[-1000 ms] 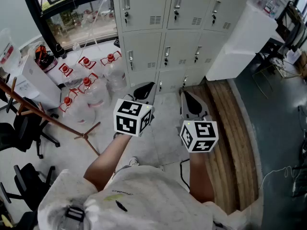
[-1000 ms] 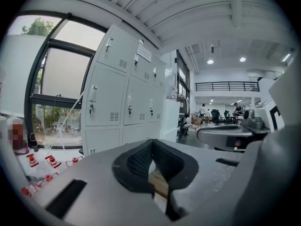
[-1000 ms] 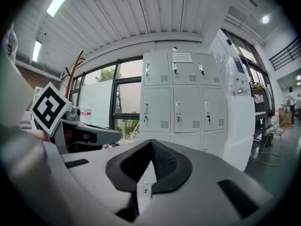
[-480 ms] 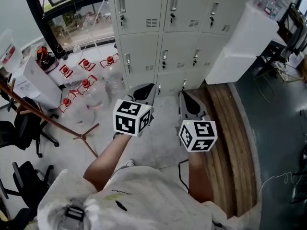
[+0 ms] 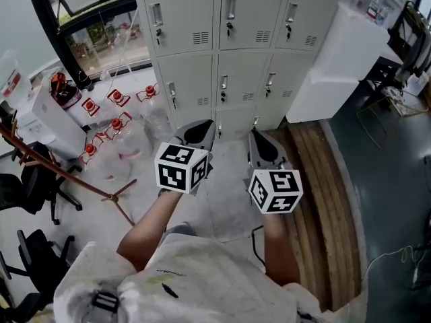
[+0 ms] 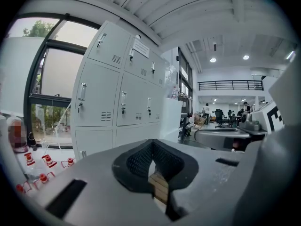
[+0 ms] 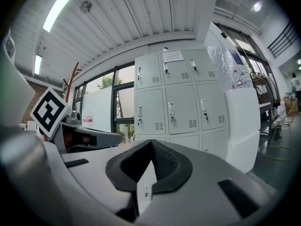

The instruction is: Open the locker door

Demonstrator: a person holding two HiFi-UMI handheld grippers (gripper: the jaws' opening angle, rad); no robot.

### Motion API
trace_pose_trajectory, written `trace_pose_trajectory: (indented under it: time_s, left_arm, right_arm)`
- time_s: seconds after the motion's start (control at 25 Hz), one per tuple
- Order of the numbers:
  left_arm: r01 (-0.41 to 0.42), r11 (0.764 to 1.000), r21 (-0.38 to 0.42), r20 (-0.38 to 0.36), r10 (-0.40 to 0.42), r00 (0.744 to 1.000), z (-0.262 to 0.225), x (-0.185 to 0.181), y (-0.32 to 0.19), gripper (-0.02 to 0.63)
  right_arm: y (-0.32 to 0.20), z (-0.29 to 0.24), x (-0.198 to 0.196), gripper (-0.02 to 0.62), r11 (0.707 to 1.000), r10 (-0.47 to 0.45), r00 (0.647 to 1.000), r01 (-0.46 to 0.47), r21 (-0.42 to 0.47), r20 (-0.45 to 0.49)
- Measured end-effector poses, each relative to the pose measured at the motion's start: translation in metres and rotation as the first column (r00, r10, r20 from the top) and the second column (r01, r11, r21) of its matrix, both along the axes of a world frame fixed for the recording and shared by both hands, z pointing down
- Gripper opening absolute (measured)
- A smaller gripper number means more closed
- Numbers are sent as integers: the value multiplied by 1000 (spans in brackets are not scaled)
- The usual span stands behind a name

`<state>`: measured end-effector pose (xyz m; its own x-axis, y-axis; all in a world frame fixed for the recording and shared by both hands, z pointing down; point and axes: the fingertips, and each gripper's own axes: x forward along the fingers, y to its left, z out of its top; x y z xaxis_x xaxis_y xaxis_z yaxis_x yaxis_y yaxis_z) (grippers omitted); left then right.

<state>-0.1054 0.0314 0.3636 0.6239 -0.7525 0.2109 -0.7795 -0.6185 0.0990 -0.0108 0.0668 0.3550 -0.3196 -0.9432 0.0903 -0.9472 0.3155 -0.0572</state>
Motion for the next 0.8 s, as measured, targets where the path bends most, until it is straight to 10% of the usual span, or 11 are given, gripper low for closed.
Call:
trace_pose_trajectory:
  time_s: [0.8]
  left_arm:
    - [-49, 998, -27, -37, 48, 998, 12, 9, -163, 6]
  right_arm:
    - [-166, 6, -5, -3, 999, 10, 1000, -10, -37, -15]
